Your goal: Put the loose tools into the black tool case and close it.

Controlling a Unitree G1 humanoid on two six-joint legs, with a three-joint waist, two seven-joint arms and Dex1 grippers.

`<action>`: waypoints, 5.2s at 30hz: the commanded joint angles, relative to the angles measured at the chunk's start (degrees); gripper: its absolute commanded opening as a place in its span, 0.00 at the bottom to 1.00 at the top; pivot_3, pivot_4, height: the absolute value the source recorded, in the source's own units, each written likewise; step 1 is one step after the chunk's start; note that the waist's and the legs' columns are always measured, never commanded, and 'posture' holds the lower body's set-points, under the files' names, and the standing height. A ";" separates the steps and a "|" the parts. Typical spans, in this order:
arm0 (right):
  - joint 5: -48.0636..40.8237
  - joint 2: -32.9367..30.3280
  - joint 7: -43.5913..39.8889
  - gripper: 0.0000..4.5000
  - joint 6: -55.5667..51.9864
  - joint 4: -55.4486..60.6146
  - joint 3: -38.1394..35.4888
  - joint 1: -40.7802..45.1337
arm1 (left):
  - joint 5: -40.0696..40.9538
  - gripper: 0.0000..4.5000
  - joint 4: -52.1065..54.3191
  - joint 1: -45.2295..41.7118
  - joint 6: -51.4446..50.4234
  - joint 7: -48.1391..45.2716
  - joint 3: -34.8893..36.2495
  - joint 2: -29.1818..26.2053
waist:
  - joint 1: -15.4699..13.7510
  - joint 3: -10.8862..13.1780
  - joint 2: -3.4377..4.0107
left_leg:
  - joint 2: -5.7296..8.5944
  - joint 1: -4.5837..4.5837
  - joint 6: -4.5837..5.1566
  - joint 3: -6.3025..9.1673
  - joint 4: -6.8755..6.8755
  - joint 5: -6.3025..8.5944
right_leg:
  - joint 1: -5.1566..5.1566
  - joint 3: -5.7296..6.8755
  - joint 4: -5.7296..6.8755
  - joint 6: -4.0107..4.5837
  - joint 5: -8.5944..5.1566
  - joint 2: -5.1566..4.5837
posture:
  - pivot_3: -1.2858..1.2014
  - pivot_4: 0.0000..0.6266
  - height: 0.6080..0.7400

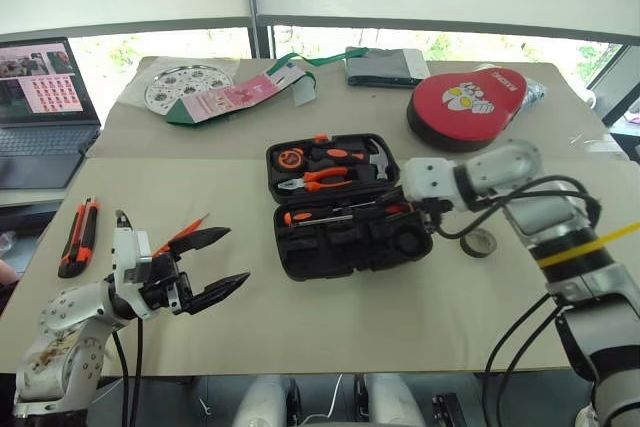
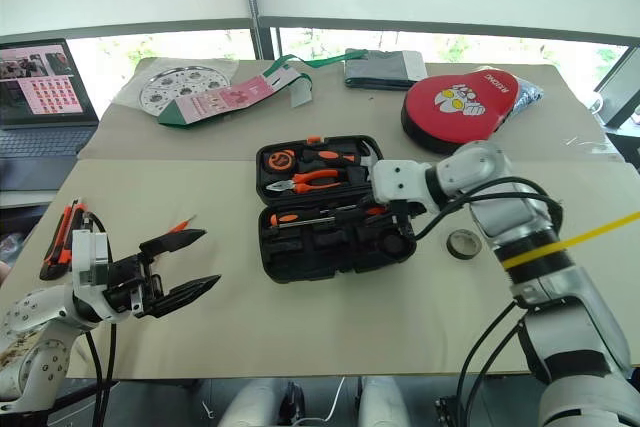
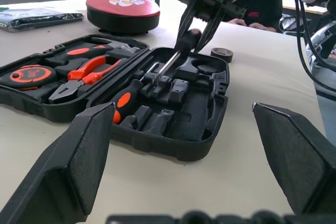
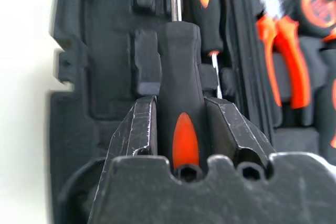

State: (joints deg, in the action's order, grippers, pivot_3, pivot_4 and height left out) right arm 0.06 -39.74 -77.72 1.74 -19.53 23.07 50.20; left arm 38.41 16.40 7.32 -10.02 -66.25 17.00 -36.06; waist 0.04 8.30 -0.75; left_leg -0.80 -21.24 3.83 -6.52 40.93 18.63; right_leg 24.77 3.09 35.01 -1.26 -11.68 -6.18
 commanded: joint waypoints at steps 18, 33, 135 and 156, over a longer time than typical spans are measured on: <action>8.95 5.98 0.24 0.23 16.69 -20.77 1.18 7.63 | 0.01 1.00 2.81 0.29 1.34 0.50 -0.57 -0.41 | 1.22 0.09 0.15 | -0.06 0.04 -0.14 0.00 -0.03 -0.07 | -0.02 0.66 0.08 0.08 -0.04 -0.16 | 0.52 0.24 1.00; 0.37 5.81 -5.80 0.78 13.53 -20.39 -6.59 10.50 | -0.28 1.00 1.76 0.24 2.07 0.33 -0.28 -0.56 | 1.21 0.16 0.26 | -0.05 0.02 -0.15 0.01 -0.05 -0.08 | -0.01 0.71 0.07 0.09 -0.05 -0.19 | 0.52 0.24 1.00; -37.53 0.14 7.68 1.00 -1.96 34.92 -42.00 -48.12 | -15.24 0.11 -4.88 -25.92 -12.15 6.08 -15.69 -12.84 | -1.17 0.54 0.20 | -0.03 0.12 -0.31 -0.01 -0.12 -0.21 | 0.02 1.04 0.15 0.49 0.40 -0.48 | 0.52 0.24 1.00; -37.81 -0.29 12.52 1.00 -5.26 41.12 -41.55 -51.14 | -34.82 0.11 -12.53 -49.52 -23.26 4.32 -43.10 -1.03 | -0.98 0.60 0.10 | -0.06 0.12 -0.11 -0.04 0.13 -0.22 | -0.21 0.76 0.00 0.27 0.37 0.04 | 0.52 0.24 1.00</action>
State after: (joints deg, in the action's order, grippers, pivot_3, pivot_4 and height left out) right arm -36.30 -39.98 -65.68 -3.33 19.59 -17.78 -0.84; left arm 5.06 3.58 -40.55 -32.87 -62.99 -25.87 -37.81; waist -0.94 8.90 -0.65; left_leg -0.86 -21.13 3.74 -6.55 41.09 18.41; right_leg 24.55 3.85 35.01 -1.00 -11.30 -6.13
